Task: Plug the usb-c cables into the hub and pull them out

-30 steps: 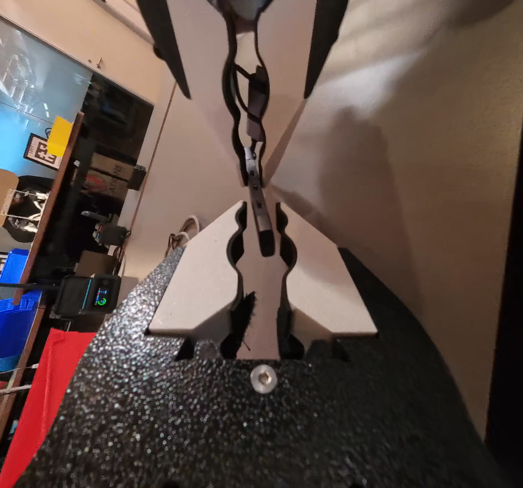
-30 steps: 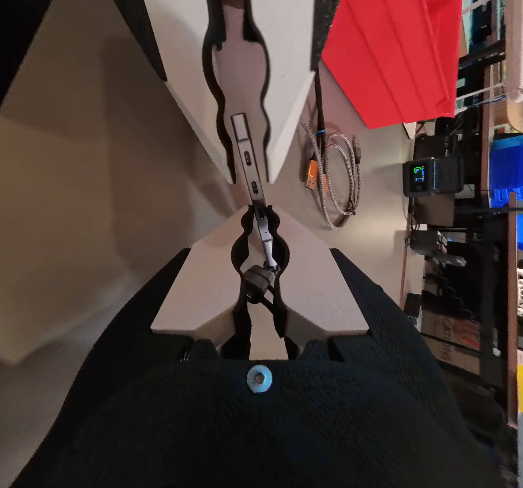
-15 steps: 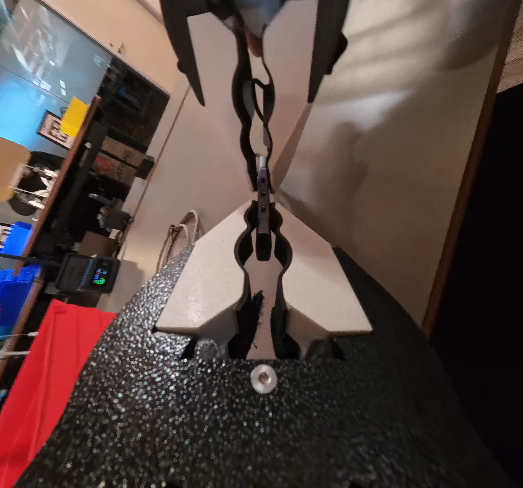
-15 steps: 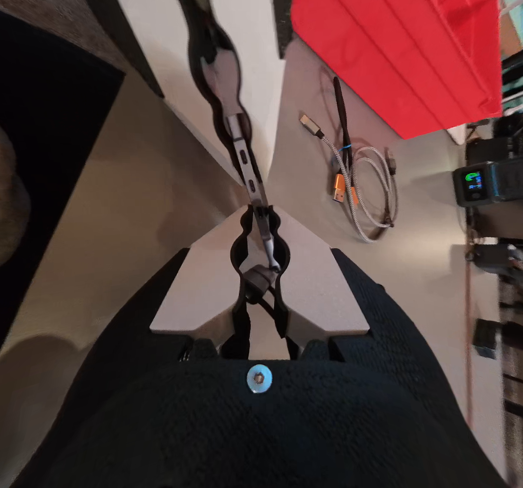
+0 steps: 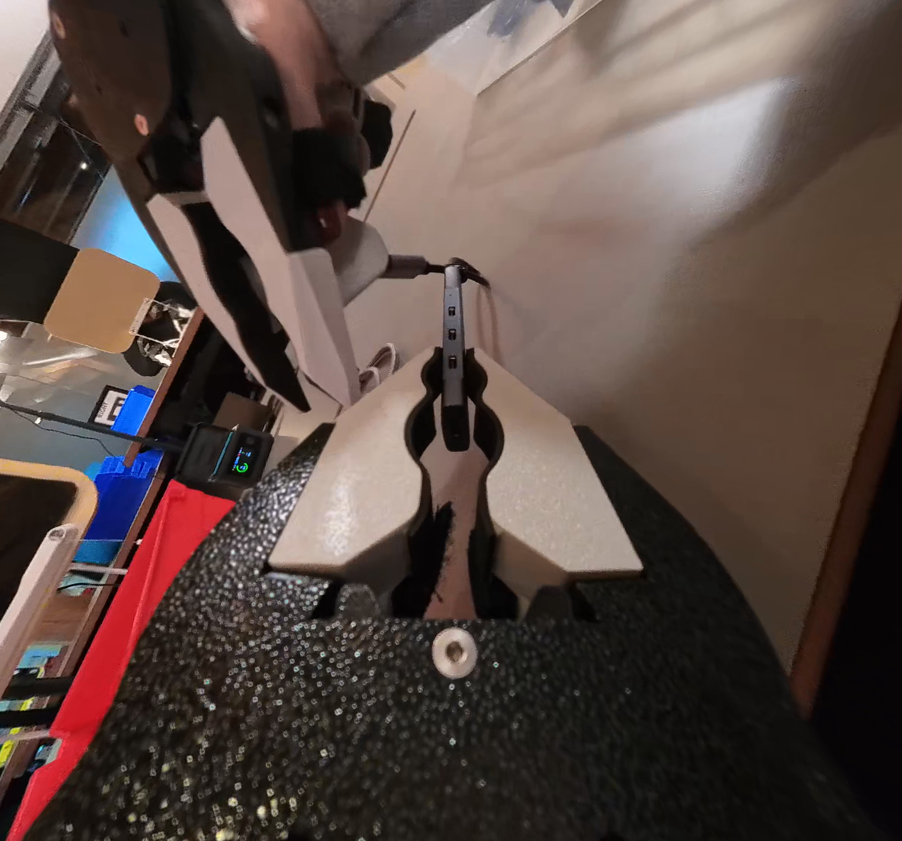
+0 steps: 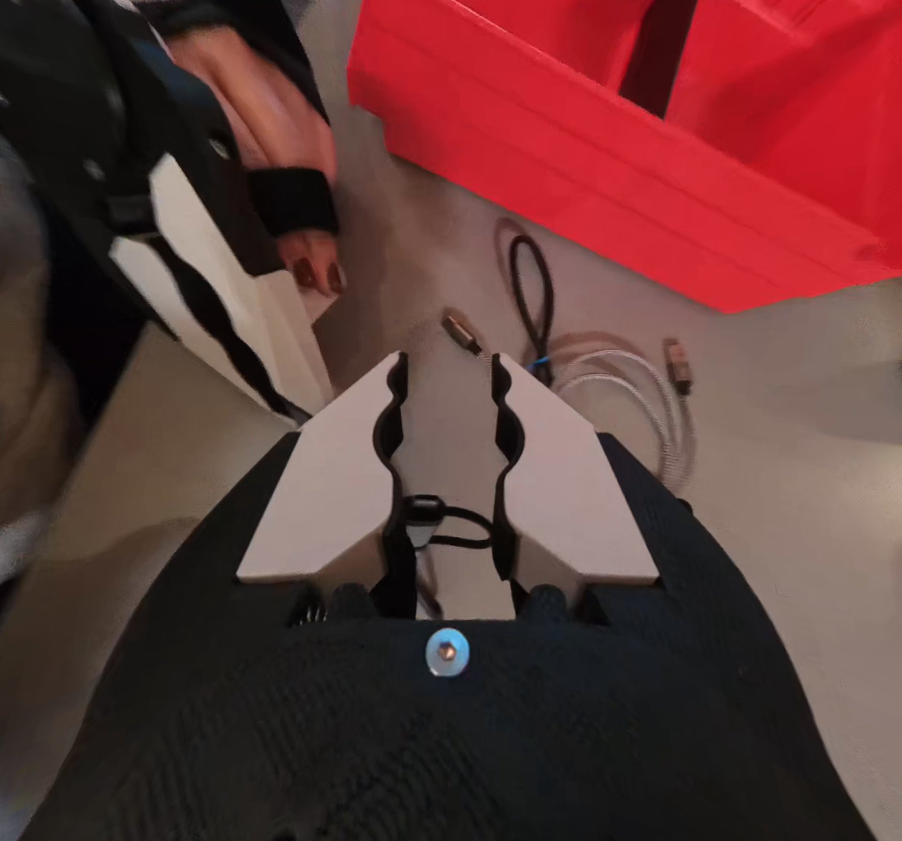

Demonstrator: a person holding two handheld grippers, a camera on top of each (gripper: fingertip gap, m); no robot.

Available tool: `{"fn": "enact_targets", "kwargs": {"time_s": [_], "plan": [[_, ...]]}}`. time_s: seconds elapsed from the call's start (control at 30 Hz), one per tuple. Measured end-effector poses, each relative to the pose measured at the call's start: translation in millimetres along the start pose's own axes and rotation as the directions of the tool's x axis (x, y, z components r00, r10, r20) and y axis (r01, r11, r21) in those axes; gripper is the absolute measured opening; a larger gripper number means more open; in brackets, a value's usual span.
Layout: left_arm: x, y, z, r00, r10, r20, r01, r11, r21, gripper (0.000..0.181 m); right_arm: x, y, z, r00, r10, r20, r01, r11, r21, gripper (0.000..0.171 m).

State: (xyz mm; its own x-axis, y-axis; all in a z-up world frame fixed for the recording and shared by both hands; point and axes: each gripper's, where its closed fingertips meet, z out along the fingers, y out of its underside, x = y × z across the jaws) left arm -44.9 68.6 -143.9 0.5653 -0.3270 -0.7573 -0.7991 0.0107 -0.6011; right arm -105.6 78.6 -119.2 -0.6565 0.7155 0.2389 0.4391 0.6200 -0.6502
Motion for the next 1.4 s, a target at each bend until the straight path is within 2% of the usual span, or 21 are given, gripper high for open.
{"fn": "enact_targets", "kwargs": {"time_s": [0.1, 0.27, 0.4, 0.47, 0.53, 0.6, 0.67, 0.77, 1.07, 1.17, 1.3, 1.4], "plan": [[1, 2, -1, 1.0, -0.003, -0.017, 0.003, 1.0, 0.018, 0.008, -9, -6, -3, 0.966, 0.153, 0.21, -0.161, 0.987, 0.021, 0.029], [-3, 8, 0, 0.999, 0.037, -0.005, -0.037, 0.999, 0.024, 0.007, 13, -11, 17, 0.98, 0.097, 0.172, -0.105, 0.994, 0.038, 0.032], [-1, 10, 1, 0.999, 0.028, -0.02, -0.027, 0.999, 0.036, 0.007, 14, -39, -10, 0.925, 0.192, 0.329, -0.259, 0.95, 0.173, 0.026], [6, 8, 3, 0.996, 0.088, -0.033, -0.087, 0.995, 0.038, 0.008, 8, -48, -31, 0.87, 0.221, 0.44, -0.341, 0.915, 0.215, 0.025], [19, 5, 5, 0.983, 0.174, -0.066, -0.17, 0.984, 0.056, 0.008, 20, -46, -33, 0.892, 0.237, 0.385, -0.344, 0.908, 0.238, 0.026], [25, 1, 6, 0.971, 0.228, -0.067, -0.223, 0.972, 0.075, 0.008, 26, -22, -12, 0.938, 0.219, 0.268, -0.26, 0.957, 0.129, 0.026], [28, -3, 7, 0.972, 0.222, -0.079, -0.215, 0.972, 0.091, 0.007, 28, 4, 14, 0.978, 0.133, 0.158, -0.132, 0.991, -0.019, 0.027], [28, -3, 7, 0.974, 0.208, -0.088, -0.2, 0.975, 0.094, 0.007, 23, 18, 39, 0.991, 0.019, 0.13, -0.006, 0.995, -0.098, 0.029], [28, -3, 6, 0.975, 0.199, -0.097, -0.189, 0.977, 0.1, 0.008, 13, 32, 66, 0.974, 0.066, 0.217, -0.033, 0.988, -0.15, 0.027], [28, -3, 6, 0.975, 0.197, -0.099, -0.187, 0.977, 0.101, 0.008, 9, 31, 69, 0.964, 0.109, 0.242, -0.077, 0.988, -0.136, 0.005], [26, 0, 7, 0.982, 0.159, -0.103, -0.152, 0.985, 0.076, 0.008, 17, 34, 61, 0.98, 0.125, 0.156, -0.106, 0.986, -0.128, 0.003], [15, 5, 8, 0.994, 0.008, -0.108, -0.004, 0.999, 0.035, 0.007, 28, 31, 34, 0.999, 0.048, -0.016, -0.049, 0.993, -0.103, 0.003]]}}
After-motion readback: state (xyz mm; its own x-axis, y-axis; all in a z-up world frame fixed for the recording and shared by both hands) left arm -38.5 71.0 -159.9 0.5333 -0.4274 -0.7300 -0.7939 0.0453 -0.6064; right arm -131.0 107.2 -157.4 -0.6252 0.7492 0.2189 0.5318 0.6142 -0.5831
